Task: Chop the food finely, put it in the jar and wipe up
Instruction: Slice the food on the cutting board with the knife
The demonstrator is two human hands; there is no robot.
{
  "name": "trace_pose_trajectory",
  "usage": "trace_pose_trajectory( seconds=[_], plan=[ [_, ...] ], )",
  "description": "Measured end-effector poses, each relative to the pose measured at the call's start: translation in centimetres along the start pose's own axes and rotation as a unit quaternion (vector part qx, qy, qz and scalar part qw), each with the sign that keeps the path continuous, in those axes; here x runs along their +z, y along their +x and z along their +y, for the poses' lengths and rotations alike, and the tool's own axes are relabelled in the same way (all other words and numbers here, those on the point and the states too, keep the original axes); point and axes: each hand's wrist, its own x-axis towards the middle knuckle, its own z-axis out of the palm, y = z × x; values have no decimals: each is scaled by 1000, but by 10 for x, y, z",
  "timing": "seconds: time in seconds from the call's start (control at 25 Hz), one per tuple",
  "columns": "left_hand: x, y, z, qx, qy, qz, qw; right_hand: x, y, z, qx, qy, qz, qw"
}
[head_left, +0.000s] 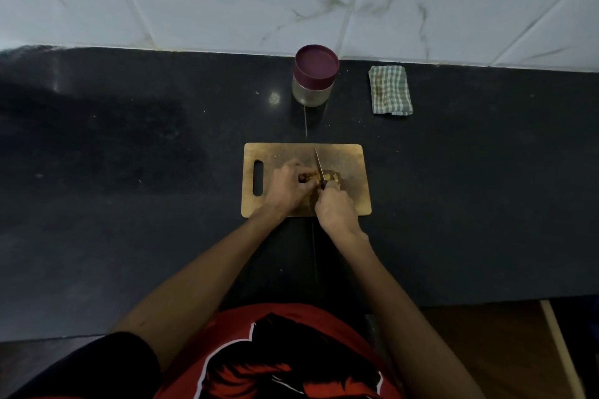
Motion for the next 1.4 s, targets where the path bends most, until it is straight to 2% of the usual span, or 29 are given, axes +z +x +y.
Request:
trace_pose_trajectory(
  seconds=[0.28,0.6,0.84,1.04,1.4],
  plan=[
    [0,-1,2,-15,-2,4,1000,18,-34,19,19,5,-8,1000],
    [2,-1,0,1,-7,9,1000,3,-9,0,21,15,-19,999],
    [5,0,-3,-8,-13,20,1000,6,-37,17,29,-5,-49,998],
    [-2,-1,-4,-3,-17,-8,1000,6,-36,27,37,40,-32,998],
    [1,-1,-6,-2,-4,-4,1000,-3,-35,23,27,96,-10,995]
  ],
)
